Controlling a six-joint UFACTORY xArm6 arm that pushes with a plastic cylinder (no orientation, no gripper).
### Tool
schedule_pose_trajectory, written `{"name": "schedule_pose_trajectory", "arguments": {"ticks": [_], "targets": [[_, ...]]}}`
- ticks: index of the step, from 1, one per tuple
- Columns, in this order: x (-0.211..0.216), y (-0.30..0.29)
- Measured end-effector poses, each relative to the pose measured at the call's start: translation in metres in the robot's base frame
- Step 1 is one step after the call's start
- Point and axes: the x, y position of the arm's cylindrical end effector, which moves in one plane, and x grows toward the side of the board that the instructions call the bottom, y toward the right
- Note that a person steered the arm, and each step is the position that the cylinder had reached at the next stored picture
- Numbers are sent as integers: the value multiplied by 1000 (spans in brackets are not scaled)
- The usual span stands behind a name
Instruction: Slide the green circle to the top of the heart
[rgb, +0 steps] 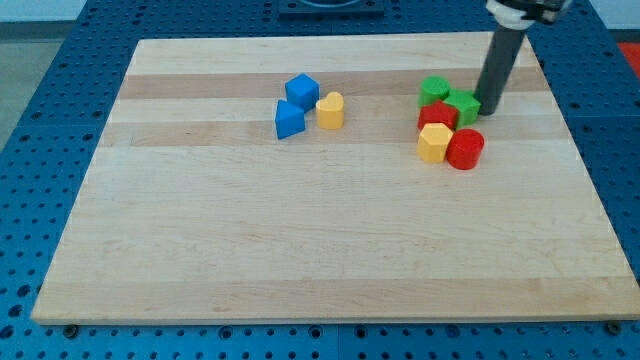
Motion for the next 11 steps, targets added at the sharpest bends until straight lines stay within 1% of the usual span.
{"name": "schedule_pose_trajectory", "arguments": {"ticks": [1, 3, 5, 6, 7, 8, 11], "targets": [[-2, -16], [-25, -43], [-27, -66], [-29, -72], [-45, -72], [-52, -74], [-52, -92]]}}
